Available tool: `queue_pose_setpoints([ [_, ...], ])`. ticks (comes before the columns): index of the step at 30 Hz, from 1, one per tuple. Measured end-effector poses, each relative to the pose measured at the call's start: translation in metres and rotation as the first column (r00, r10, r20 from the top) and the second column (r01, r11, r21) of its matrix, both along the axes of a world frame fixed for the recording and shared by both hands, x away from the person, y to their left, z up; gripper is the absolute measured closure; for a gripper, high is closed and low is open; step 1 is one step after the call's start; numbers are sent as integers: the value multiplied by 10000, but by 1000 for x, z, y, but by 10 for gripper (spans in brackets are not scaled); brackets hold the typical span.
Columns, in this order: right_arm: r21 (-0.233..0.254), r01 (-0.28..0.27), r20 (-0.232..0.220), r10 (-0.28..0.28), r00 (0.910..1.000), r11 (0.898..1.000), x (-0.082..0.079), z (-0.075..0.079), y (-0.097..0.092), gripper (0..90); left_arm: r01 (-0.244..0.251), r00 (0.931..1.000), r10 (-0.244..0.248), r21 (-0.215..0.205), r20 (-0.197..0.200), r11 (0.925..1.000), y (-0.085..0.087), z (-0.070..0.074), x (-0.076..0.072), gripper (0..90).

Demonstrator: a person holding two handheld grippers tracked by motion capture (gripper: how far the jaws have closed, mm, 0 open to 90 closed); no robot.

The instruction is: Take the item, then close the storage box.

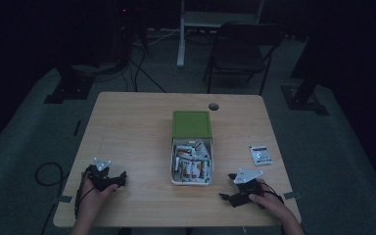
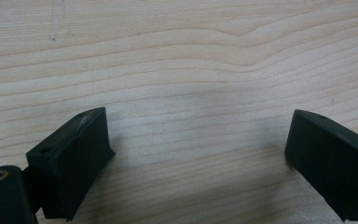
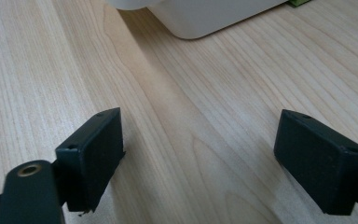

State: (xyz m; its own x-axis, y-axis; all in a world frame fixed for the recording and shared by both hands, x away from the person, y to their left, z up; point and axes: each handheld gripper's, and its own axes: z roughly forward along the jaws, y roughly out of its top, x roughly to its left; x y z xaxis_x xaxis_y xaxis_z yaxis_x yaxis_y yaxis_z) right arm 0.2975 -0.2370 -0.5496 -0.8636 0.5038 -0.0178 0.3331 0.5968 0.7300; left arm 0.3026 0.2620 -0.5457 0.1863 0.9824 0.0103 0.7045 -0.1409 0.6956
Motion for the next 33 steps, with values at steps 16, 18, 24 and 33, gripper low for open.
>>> queue_pose_setpoints([
  [16,-48,453,-246,-454,9987,9990,4,0,7,110,1067,9943,-1067,46,-20,9943,-2,0,-1,70],
  [18,-39,446,-255,-447,9987,9990,4,0,7,123,1434,9897,-1434,71,-14,9896,-6,0,-2,69],
  [24,515,146,-660,-112,9978,9986,5,2,5,207,2723,9622,-2723,69,-13,9622,-26,2,-7,69],
  [33,984,500,-424,-460,9980,9939,7,10,-2,161,3634,9316,-3634,-40,104,9316,-43,9,-9,69],
])
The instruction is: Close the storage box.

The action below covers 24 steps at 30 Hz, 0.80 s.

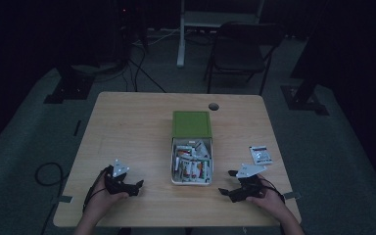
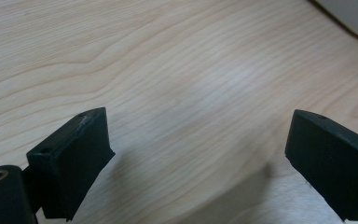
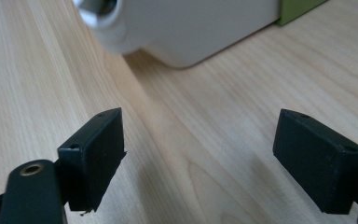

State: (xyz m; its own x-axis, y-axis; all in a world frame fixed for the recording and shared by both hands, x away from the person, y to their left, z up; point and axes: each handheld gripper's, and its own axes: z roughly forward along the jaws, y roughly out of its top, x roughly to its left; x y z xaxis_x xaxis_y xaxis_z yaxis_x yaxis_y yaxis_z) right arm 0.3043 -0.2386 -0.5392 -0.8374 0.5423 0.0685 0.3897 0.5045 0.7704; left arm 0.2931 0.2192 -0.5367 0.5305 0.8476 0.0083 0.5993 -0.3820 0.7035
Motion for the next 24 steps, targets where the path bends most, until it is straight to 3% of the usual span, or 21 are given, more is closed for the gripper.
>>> queue_pose_setpoints([
  [4,533,85,160,-94,9998,9985,0,11,-4,135,258,9997,-258,56,13,9997,-5,1,-1,69],
  [10,754,88,280,-109,9995,9971,0,16,-4,132,559,9984,-559,75,18,9984,-12,3,-2,69],
  [17,700,95,343,-119,9993,9975,1,18,-1,132,917,9952,-909,-220,349,9955,-22,12,-1,69],
  [24,1115,205,245,-234,9994,9935,0,25,2,131,1368,9884,-1340,-352,709,9900,-35,18,0,69],
])
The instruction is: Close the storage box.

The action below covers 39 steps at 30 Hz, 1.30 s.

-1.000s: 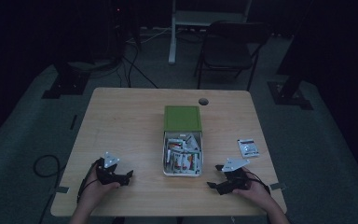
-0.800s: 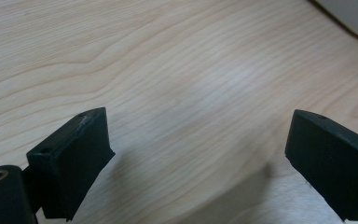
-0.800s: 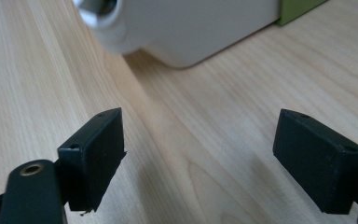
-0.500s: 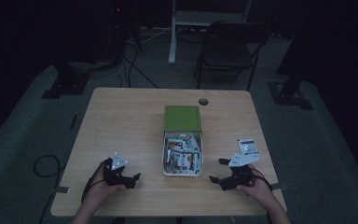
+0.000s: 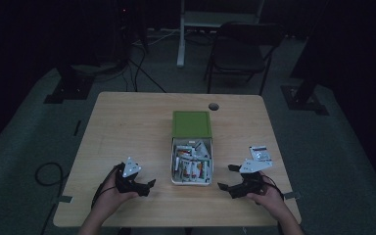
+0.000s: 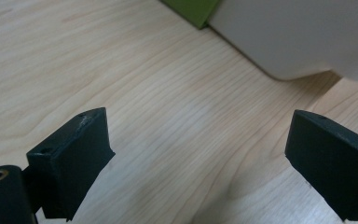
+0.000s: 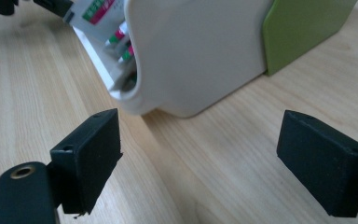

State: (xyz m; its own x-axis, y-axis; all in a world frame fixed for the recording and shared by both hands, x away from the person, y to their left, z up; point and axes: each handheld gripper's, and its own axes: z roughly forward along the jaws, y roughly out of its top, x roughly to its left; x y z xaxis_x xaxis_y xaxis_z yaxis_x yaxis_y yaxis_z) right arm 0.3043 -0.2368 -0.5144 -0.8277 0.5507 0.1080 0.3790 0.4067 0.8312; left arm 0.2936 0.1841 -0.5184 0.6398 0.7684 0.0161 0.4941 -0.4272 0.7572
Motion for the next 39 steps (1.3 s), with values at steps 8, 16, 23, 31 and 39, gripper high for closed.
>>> queue_pose_setpoints([
  [8,685,39,117,-47,9999,9976,1,14,0,129,507,9983,-501,-220,308,9985,-16,9,2,69],
  [16,1081,-66,32,63,10000,9941,2,20,2,126,1041,9925,-1010,-422,688,9937,-30,20,3,69],
  [23,988,42,-52,-37,10000,9951,4,23,7,119,1336,9877,-1266,-748,920,9882,-35,24,8,69],
  [31,915,-208,-31,212,9998,9956,7,23,17,120,1414,9845,-1331,-682,1139,9876,-44,27,12,69],
  [39,653,84,70,-89,9999,9978,14,21,19,121,1341,9847,-1256,-646,1210,9889,-50,28,16,69],
])
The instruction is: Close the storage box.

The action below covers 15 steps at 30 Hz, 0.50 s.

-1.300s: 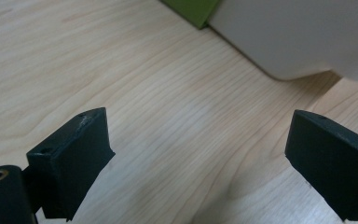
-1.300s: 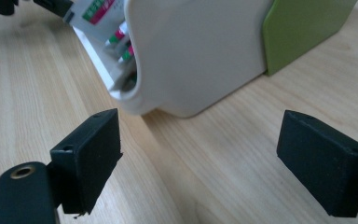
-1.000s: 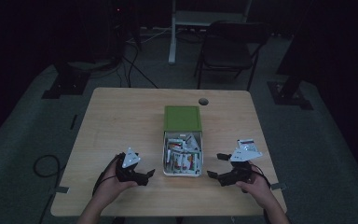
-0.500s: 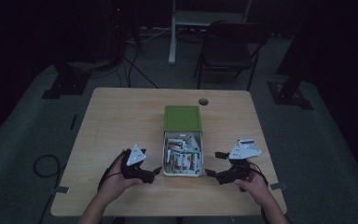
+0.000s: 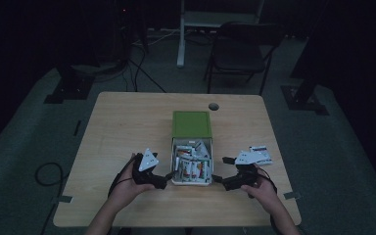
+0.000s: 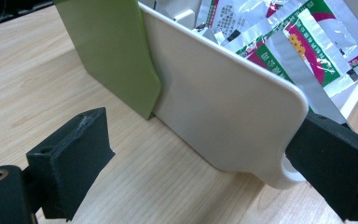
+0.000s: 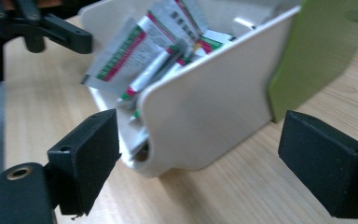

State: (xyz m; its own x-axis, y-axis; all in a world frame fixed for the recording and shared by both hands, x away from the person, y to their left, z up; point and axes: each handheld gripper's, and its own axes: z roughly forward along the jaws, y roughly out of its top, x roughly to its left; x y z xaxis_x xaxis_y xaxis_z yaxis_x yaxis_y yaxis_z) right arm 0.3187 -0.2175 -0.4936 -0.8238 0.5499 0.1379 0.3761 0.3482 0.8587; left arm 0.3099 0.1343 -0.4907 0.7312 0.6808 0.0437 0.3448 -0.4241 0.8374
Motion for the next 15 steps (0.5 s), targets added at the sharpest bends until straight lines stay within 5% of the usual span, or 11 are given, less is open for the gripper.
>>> queue_pose_setpoints([
  [15,83,284,-44,-283,9996,9996,13,-1,0,114,-177,9998,177,-8,-24,9998,-4,0,6,48],
])
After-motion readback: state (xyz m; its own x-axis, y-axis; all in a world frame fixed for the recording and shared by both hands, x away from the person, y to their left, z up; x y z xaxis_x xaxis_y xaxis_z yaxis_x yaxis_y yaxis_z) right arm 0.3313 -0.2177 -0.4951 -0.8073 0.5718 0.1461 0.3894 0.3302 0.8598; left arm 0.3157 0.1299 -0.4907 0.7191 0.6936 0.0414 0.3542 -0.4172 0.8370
